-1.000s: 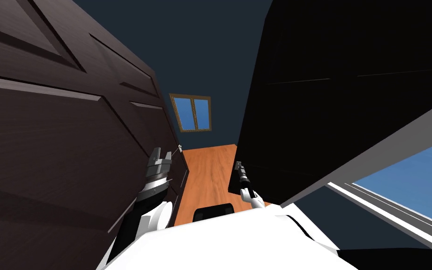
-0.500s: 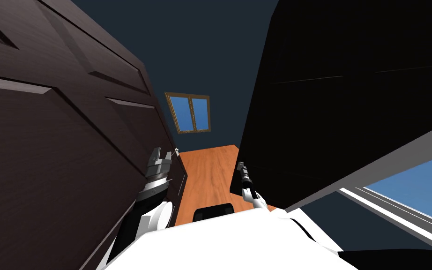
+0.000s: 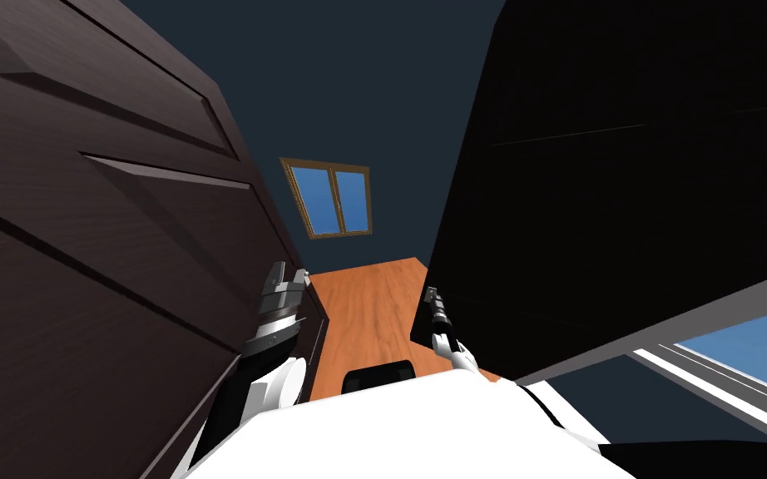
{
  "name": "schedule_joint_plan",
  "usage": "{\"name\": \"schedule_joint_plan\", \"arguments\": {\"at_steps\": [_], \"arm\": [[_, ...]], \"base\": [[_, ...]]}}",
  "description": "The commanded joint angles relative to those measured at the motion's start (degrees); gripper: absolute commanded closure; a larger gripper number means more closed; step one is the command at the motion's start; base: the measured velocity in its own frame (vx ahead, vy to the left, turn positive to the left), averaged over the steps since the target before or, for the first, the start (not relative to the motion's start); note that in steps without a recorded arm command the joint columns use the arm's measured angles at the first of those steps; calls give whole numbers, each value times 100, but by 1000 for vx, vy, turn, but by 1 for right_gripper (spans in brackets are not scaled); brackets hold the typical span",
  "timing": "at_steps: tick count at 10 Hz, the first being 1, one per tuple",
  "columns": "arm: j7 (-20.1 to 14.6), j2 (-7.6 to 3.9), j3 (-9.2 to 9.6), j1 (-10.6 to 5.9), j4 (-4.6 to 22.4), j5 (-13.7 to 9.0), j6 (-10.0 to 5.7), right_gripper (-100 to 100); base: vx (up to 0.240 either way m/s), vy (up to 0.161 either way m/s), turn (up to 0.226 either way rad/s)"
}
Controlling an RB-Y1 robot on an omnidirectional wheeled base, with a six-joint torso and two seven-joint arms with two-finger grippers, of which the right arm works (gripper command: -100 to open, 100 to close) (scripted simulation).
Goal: Push the door open
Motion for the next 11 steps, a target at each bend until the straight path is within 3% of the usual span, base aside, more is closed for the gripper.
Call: {"name": "schedule_joint_plan", "arguments": {"at_steps": [1,11], "arm": [[30,-16,-73,6,10,-49,-4,100],[251,-136,-610,54,87,-409,-32,100]], "base": [[126,7,-42],[196,12,-44]]}}
